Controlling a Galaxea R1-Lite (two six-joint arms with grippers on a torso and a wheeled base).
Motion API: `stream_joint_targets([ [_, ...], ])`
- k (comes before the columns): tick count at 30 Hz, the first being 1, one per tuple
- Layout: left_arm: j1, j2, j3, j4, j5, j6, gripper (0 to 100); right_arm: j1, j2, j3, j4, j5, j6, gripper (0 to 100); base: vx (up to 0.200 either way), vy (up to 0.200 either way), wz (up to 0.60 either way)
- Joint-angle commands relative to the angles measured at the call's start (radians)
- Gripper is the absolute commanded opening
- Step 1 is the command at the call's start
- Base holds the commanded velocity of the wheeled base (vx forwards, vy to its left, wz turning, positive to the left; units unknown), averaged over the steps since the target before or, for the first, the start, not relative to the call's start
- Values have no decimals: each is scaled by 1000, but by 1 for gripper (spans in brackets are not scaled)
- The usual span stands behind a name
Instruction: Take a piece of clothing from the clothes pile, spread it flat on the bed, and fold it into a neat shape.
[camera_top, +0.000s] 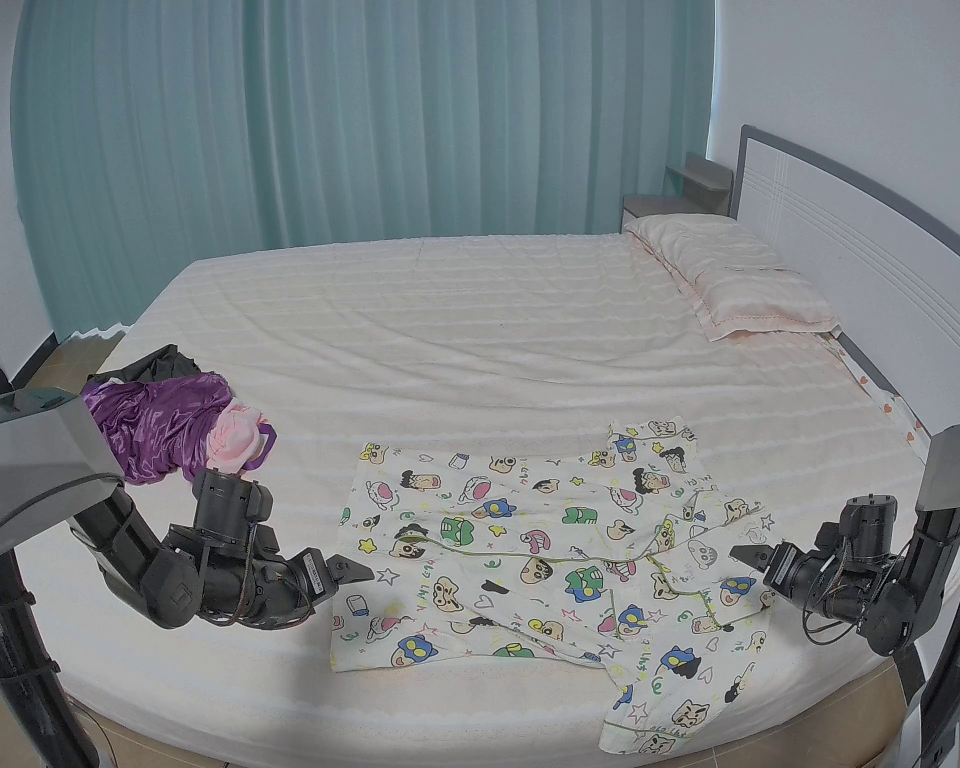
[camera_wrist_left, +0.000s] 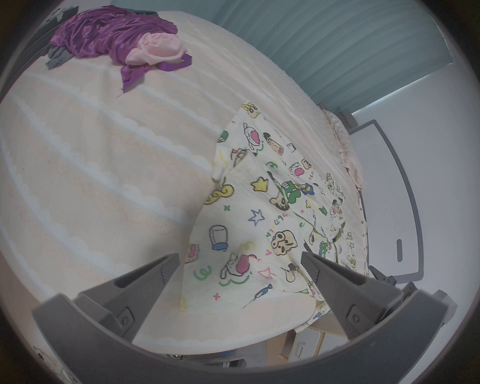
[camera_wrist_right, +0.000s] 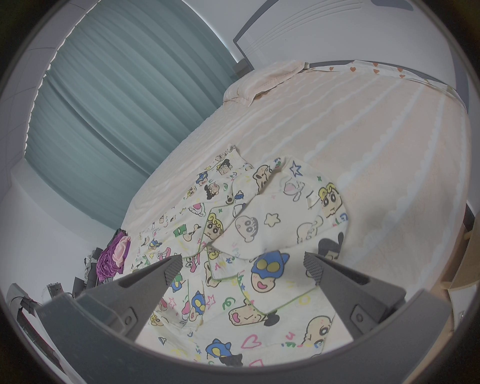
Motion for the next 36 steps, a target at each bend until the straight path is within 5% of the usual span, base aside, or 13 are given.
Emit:
stream_joint_targets([
  [1, -11, 52, -18, -19, 12, 12, 100, 4, 0, 14, -2, 1, 0, 100, 0, 0, 0],
  [9, -12, 166, 11, -115, 47, 189, 100, 12, 2, 13, -2, 1, 0, 100, 0, 0, 0],
  [24, -34, 221, -45, -152, 47, 193, 100, 21, 2, 3, -3, 3, 3, 100, 0, 0, 0],
  [25, -34, 226, -47, -152, 49, 193, 0, 24, 3, 3, -3, 3, 3, 100, 0, 0, 0],
  [36, -26, 186, -24, -148, 56, 192, 0, 10, 11, 42, 0, -4, -3, 100, 0, 0, 0],
])
